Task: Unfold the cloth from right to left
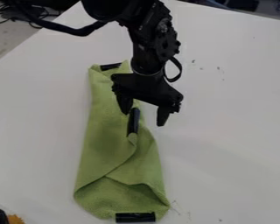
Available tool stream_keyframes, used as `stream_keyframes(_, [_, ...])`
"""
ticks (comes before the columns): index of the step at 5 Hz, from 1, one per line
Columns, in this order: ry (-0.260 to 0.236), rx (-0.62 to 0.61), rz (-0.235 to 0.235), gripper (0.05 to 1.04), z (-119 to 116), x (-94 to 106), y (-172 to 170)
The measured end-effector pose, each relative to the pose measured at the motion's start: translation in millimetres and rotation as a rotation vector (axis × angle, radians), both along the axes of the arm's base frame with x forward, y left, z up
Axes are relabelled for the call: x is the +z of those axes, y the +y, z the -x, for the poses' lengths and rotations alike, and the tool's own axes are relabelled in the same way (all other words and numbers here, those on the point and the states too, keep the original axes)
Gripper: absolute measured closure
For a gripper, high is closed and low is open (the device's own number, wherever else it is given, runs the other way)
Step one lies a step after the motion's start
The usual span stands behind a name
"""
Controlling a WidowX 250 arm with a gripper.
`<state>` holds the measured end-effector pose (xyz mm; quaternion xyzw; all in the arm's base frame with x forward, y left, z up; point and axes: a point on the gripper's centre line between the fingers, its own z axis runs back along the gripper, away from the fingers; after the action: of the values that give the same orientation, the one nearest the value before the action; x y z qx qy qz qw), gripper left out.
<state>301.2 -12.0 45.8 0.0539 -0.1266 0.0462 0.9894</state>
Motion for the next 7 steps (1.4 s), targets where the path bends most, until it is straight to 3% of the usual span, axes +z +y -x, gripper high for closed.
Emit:
stream_keyframes(1, [0.026,0.001,-0.002,0.083,3.3,-7.4,0.2])
stream_keyframes(3, [0.015,0.012,0.023,0.083,4.7,-13.6,4.4])
stream_keyframes(4, [0.035,0.002,0.025,0.136,5.8,-18.9,4.9])
stream_keyframes(6, [0.061,0.012,0.040,0.718,3.3,-25.2,7.6])
stream_keyframes(7, [0.058,0.019,0.037,0.840,1.6,-23.7,8.2])
